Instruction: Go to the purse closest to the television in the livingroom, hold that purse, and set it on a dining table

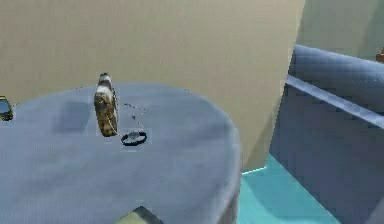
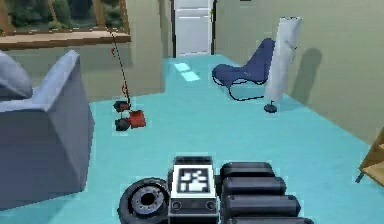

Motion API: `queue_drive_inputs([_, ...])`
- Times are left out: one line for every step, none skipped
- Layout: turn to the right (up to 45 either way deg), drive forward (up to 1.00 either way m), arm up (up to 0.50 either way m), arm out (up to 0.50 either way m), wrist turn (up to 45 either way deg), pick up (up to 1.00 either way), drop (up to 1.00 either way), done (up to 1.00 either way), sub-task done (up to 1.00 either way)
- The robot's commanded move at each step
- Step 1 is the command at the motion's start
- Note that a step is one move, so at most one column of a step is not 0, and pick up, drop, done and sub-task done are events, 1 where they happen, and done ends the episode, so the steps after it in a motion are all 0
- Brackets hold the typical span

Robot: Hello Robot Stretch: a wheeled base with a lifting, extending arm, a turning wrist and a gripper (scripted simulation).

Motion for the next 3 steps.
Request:
queue_drive_inputs([45.0, 0.0, 0.0, 0.0, 0.0, 0.0, 0.0, 0.0, 0.0])
queue_drive_inputs([-45.0, 0.0, 0.0, 0.0, 0.0, 0.0, 0.0, 0.0, 0.0])
queue_drive_inputs([-45.0, 0.0, 0.0, 0.0, 0.0, 0.0, 0.0, 0.0, 0.0])
